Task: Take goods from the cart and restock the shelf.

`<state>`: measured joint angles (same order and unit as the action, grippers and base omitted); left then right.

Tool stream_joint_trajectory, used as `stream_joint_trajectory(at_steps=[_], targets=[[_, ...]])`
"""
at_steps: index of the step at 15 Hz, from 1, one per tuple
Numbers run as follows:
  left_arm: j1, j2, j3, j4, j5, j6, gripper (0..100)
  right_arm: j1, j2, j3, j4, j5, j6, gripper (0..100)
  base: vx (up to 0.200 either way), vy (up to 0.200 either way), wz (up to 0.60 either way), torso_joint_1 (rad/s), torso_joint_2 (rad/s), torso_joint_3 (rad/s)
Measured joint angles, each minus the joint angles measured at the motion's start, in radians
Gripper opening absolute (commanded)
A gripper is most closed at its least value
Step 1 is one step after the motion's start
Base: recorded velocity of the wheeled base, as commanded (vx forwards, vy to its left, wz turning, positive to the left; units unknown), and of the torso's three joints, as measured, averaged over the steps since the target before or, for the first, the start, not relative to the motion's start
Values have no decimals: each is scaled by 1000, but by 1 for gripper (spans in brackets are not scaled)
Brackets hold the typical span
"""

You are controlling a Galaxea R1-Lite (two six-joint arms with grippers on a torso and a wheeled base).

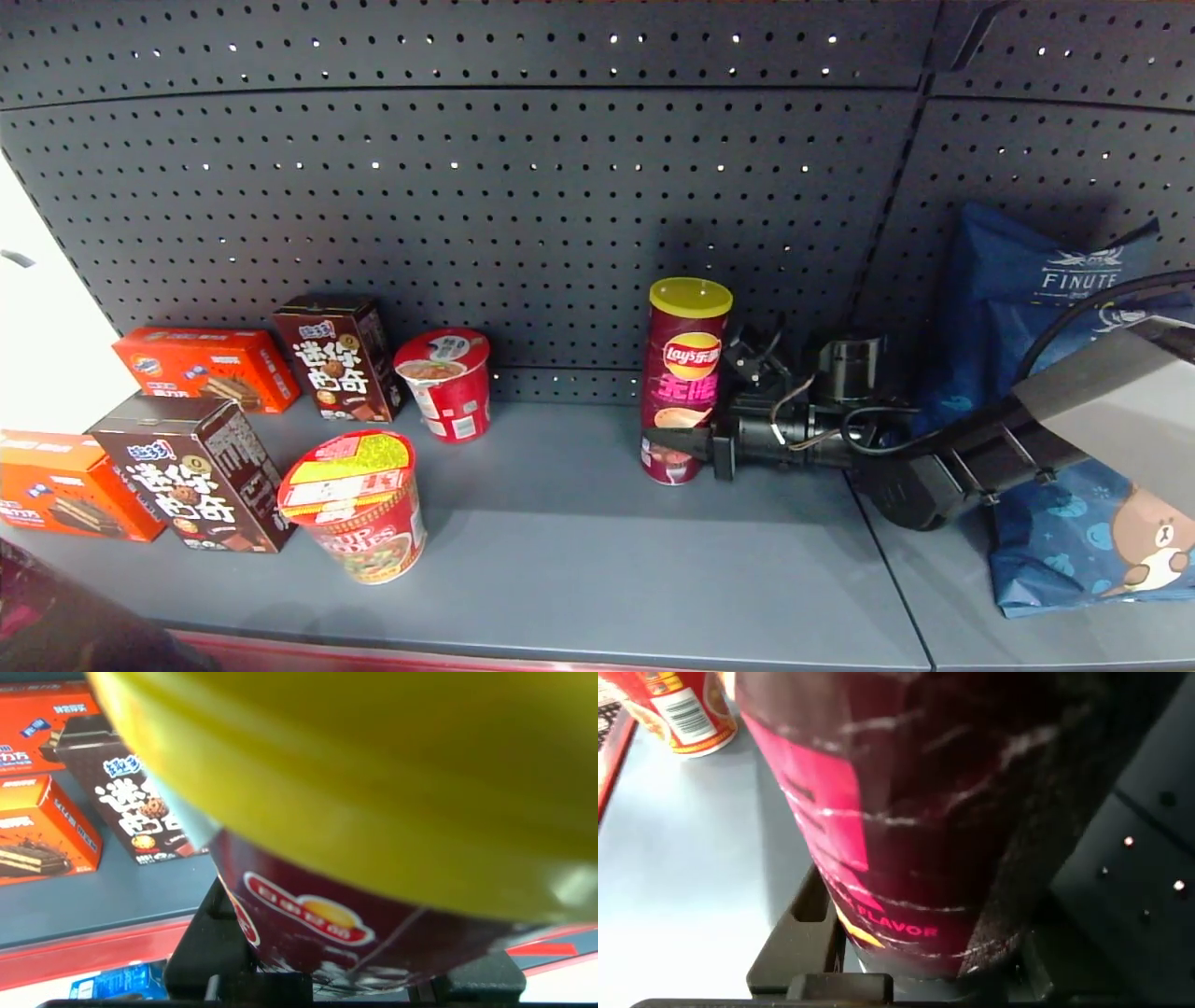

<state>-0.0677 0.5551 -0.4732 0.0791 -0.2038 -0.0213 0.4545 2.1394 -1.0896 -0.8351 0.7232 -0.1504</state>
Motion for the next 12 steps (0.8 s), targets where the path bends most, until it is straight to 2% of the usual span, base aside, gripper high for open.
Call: stream_joint_trajectory(at_steps=[5,8,12], targets=[[0,-11,10,-1,0,0,0,4,-130,143,17,-20,-1,0,0,0,0,0,0,0],[-1,-24,14,0,0,0,0,11,-242,283,-11,-57,-4,0,0,0,0,0,0,0],[1,-39,19,1,0,0,0,80,-376,466,-65,-133,1,0,0,0,0,0,0,0]])
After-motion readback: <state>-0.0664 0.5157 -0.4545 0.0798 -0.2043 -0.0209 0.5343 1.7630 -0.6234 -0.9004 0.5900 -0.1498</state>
